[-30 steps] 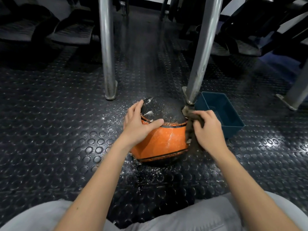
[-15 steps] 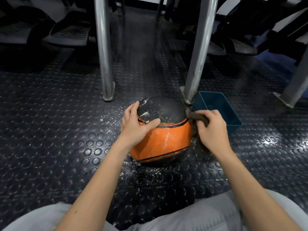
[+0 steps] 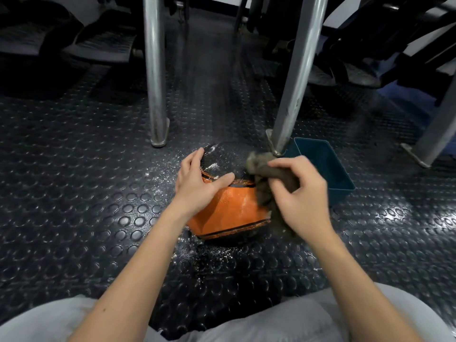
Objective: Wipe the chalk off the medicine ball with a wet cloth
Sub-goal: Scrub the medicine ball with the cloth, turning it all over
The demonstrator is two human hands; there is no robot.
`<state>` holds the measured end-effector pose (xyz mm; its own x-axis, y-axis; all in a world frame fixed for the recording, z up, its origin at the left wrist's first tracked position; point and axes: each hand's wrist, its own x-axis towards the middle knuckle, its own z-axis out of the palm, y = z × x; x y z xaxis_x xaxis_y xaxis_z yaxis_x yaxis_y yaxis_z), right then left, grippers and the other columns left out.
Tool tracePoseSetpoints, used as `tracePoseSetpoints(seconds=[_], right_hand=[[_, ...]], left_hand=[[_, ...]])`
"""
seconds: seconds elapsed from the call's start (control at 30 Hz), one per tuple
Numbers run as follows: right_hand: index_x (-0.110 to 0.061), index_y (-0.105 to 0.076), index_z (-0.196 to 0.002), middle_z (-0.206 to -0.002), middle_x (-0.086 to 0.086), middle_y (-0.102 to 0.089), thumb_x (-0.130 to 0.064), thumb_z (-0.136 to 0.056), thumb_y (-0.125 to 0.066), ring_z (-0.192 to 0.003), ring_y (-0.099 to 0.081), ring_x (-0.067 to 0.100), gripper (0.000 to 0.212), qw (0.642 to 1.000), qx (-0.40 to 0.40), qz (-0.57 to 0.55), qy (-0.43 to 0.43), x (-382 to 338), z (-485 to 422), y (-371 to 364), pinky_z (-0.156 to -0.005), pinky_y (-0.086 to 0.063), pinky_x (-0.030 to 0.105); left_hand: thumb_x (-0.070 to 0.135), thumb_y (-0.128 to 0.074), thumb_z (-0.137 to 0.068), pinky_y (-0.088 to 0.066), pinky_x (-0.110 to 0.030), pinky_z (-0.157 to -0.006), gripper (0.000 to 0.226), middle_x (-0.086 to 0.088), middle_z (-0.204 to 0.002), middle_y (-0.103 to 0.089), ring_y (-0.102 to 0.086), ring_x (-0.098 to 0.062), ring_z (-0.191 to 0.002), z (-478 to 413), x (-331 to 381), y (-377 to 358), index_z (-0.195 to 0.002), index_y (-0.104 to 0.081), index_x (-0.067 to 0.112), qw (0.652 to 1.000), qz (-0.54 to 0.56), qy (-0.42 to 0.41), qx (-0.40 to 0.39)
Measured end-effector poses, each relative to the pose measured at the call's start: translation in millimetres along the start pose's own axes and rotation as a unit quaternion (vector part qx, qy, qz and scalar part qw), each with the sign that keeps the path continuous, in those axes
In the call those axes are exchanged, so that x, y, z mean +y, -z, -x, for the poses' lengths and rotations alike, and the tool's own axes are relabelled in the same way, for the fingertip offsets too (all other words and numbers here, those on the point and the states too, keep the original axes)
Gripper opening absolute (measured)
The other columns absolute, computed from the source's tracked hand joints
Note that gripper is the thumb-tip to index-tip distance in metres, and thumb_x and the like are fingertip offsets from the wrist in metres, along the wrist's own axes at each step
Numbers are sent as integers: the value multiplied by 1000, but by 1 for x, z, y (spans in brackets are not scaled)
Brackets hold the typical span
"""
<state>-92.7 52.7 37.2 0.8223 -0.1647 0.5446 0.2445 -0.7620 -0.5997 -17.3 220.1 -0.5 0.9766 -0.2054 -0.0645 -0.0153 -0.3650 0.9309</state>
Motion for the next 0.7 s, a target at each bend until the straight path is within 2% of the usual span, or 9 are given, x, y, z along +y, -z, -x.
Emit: tracePoseSetpoints(seconds=[0.03,0.1,0.23,0.3,0.33,0.4,0.5,0.6,0.7], right_hand=[[-15,-66,-92,-92,-4,-58,0,-73,-60,-90,-55,9,25,999,-38,-7,36,-7,6,-6,-83,-40,17],[-15,-66,-94,-94,-5,-52,-4,-74,-59,-92,-54,14,24,994,-95,9,50,-3,15,-16,-83,-42,22],[-20,-62,-94,-97,-2,-55,0,-80,-58,-96,-54,16,24,992,-42,51,-106,32,-1,-4,-80,-36,20],[-24,-60,-91,-99,-1,-58,-1,-81,-59,-98,-54,17,24,980,-55,70,-177,43,-5,3,-78,-34,21],[-25,-60,-90,-99,-1,-59,-2,-82,-60,-97,-53,15,25,979,-61,69,-181,45,-5,3,-78,-33,20],[-25,-59,-90,-100,0,-60,-1,-82,-60,-94,-52,12,25,981,-65,54,-175,44,-4,0,-76,-32,18],[-21,-60,-93,-102,3,-62,0,-84,-59,-95,-54,14,23,979,-67,22,-192,47,-10,-5,-75,-33,16],[-18,-62,-98,-103,3,-62,0,-85,-57,-99,-55,18,24,980,-39,47,-188,47,-15,-7,-78,-33,17],[-13,-64,-104,-105,4,-60,0,-83,-58,-98,-54,23,26,990,-30,111,-81,24,-5,-18,-80,-33,20]], left_hand=[[42,-66,-83,-12,-45,-118,86,8,-154,-12,-10,-17,-143,0,0,-1,-151,-15,26,1000,-6,-3,5],[44,-63,-86,-10,-46,-118,84,8,-155,-11,-9,-17,-144,-1,0,-1,-151,-14,25,1000,-9,-4,10],[50,-57,-88,-10,-50,-117,82,9,-155,-8,-6,-18,-144,0,1,-6,-151,-11,25,1000,-22,1,13],[46,-63,-85,-13,-49,-117,77,12,-148,-16,-12,-16,-142,2,-1,-4,-148,-21,30,998,23,-38,41],[43,-64,-80,-15,-48,-117,71,15,-142,-21,-17,-13,-139,3,-2,-1,-141,-30,35,994,60,-73,53],[45,-64,-66,-13,-49,-118,64,31,-133,-24,-19,-7,-137,5,-4,3,-124,-39,50,989,50,-135,27],[62,-66,-55,12,-47,-114,73,49,-135,2,11,4,-137,8,-4,2,-115,-25,71,968,-137,-193,-84],[46,-81,-65,17,-49,-112,95,42,-140,15,26,-2,-138,9,-5,0,-119,-8,73,956,-205,-181,-107],[42,-82,-67,17,-49,-112,97,37,-144,12,25,-5,-140,9,-3,1,-119,-5,72,962,-196,-166,-92]])
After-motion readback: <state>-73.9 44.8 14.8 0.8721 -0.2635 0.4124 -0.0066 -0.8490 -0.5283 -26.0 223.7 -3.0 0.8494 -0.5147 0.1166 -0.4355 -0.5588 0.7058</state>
